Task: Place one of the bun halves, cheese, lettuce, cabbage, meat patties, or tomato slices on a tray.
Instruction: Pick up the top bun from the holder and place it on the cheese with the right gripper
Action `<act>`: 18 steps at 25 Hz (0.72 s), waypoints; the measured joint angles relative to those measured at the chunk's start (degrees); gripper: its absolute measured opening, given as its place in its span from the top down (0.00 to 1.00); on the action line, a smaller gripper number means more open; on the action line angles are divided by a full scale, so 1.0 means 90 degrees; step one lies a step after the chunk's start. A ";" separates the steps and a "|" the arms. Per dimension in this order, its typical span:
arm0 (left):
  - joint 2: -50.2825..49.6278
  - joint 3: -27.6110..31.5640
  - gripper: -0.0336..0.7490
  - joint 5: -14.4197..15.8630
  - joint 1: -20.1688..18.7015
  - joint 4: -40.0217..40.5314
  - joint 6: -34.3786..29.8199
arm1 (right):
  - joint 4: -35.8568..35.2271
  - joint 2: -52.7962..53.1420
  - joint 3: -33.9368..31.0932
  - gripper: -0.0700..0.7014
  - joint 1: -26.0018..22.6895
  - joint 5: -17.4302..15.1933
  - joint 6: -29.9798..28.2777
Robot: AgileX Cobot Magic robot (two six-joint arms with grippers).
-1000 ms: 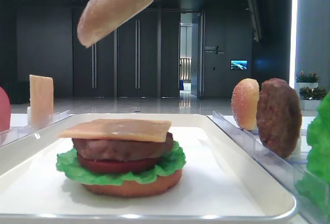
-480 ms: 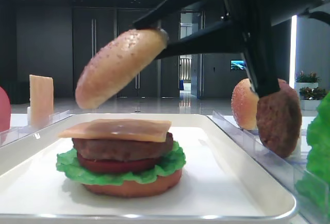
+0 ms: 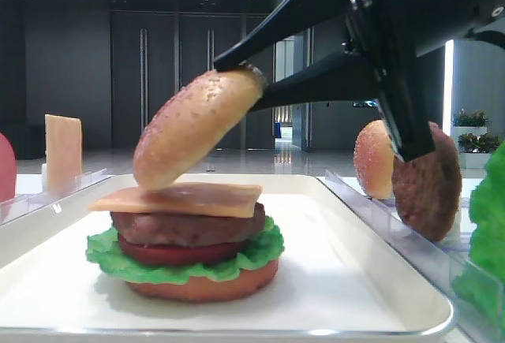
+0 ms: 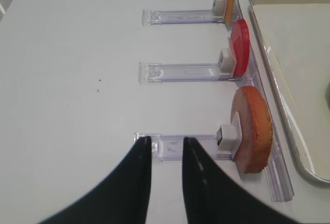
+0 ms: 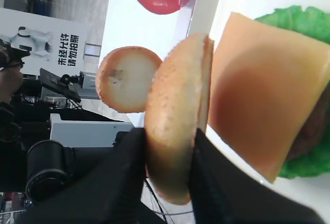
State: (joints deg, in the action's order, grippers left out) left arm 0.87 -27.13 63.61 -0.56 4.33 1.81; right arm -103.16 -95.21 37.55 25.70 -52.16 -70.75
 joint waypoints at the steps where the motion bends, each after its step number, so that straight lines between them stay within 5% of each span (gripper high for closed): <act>1: 0.0000 0.0000 0.76 0.0000 0.0000 0.0000 0.0000 | 0.0001 0.0000 0.0000 0.67 0.0000 -0.0046 0.0000; 18: 0.0000 0.0000 0.76 0.0000 0.0000 0.0000 0.0000 | -0.0001 0.0000 0.0071 0.67 0.0000 -0.0237 0.0006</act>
State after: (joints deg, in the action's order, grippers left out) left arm 0.87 -27.13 63.61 -0.56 4.33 1.81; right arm -103.17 -95.21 38.19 25.70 -54.29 -70.70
